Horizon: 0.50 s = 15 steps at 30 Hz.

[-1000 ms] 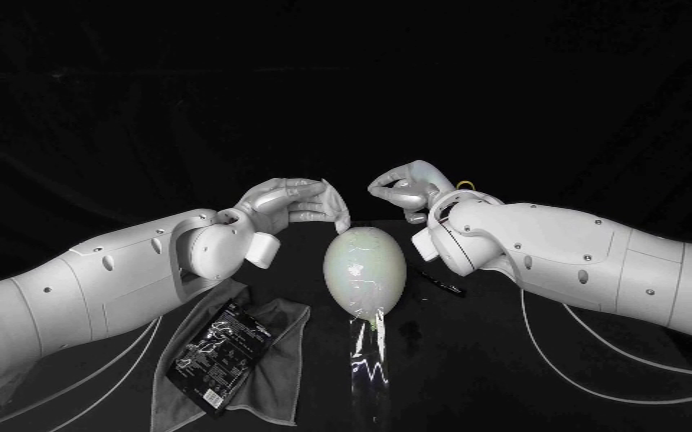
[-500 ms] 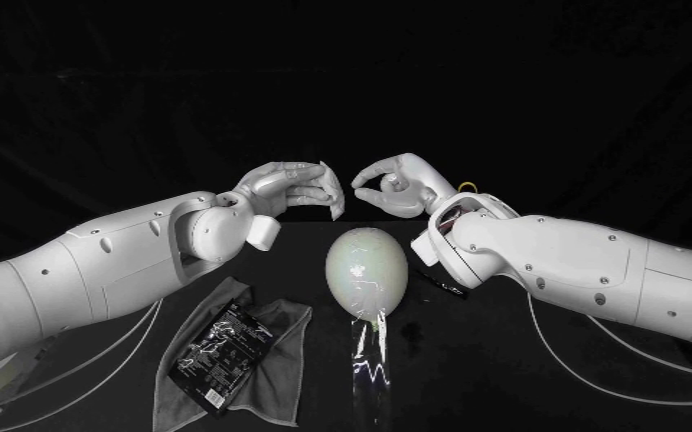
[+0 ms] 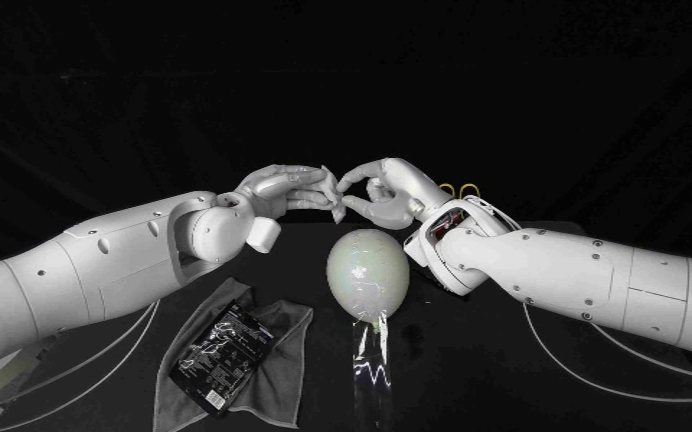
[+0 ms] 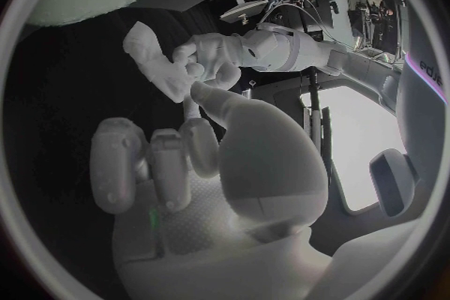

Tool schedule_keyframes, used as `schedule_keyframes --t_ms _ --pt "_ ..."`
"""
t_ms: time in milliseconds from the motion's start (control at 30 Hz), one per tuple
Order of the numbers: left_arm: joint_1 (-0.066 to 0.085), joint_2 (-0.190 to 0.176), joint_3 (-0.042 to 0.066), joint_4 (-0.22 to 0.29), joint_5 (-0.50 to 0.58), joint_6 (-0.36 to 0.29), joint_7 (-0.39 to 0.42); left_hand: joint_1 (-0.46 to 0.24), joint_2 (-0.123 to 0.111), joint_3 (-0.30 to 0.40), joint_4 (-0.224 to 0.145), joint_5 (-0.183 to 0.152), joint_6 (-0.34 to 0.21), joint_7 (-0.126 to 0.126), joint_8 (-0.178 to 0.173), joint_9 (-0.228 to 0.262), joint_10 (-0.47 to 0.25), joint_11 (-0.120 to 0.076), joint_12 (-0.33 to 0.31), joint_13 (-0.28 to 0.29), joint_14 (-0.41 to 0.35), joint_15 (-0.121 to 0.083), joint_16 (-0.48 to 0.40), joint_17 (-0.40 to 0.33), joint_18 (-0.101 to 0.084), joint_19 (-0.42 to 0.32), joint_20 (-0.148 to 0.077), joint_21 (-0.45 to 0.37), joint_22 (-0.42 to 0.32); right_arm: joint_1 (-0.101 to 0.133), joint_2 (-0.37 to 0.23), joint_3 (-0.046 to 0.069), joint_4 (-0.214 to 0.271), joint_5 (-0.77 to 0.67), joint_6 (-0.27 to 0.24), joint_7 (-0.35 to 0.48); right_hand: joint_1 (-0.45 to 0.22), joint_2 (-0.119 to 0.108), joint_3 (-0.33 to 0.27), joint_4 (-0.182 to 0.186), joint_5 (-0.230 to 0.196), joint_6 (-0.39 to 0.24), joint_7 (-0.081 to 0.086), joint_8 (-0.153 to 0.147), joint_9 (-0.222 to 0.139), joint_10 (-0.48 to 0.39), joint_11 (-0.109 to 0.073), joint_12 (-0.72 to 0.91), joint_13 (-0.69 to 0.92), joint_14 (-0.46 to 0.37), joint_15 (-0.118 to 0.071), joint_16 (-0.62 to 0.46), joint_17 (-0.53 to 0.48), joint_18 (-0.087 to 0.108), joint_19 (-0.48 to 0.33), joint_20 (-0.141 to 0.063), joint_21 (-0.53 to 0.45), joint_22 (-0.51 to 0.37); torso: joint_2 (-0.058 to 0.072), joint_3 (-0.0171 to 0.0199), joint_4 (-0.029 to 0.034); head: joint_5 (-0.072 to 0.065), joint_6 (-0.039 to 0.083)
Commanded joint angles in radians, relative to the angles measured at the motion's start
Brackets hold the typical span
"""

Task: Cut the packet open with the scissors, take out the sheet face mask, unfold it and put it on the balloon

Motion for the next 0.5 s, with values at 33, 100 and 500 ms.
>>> schedule_keyframes --t_ms 33,100,500 --pt "0.003 0.0 0.001 0.005 -0.013 -0.002 -0.011 -0.002 0.003 -0.007 0.0 0.003 0.004 -0.005 0.0 0.079 0.009 -0.001 0.004 0.001 0.011 -0.001 0.005 0.003 0.005 0.006 -0.002 0.005 0.003 -0.001 0.006 0.0 -0.005 -0.076 -0.019 -0.001 0.009 0.001 0.001 -0.008 0.001 0.002 0.009 -0.006 -0.003 0.003 0.004 0.004 0.102 0.1 0.009 0.003 0.238 -0.003 0.015 0.004 0.004 0.209 -0.001 -0.0003 0.0002 0.001 -0.002" --pt "0.003 -0.001 0.001 0.007 -0.013 0.0 -0.011 -0.002 0.003 -0.007 0.0 0.003 0.004 -0.005 0.0 0.079 0.009 -0.001 0.004 0.001 0.011 -0.001 0.005 0.003 0.005 0.006 -0.002 0.005 0.003 -0.002 0.009 0.0 -0.008 -0.083 -0.015 -0.009 0.009 0.001 0.001 -0.008 0.001 0.002 0.009 -0.006 -0.003 0.003 0.004 0.004 0.102 0.1 0.009 0.003 0.238 -0.003 0.015 0.004 0.004 0.209 -0.002 -0.0001 0.0001 0.001 -0.002" --pt "0.004 -0.004 0.001 0.014 -0.014 0.007 -0.012 -0.003 0.003 -0.008 0.001 0.003 0.007 -0.006 -0.001 0.079 0.013 -0.003 0.004 0.001 0.014 -0.003 0.008 0.006 0.004 0.007 -0.004 0.01 0.005 -0.006 0.016 0.0 -0.009 -0.105 0.011 -0.043 0.013 0.012 -0.006 -0.009 0.0 0.049 0.0 -0.004 -0.012 0.004 -0.001 0.007 0.103 0.101 0.006 0.005 0.241 -0.004 0.017 0.005 0.009 0.21 -0.001 0.0007 -0.0019 0.004 -0.004"
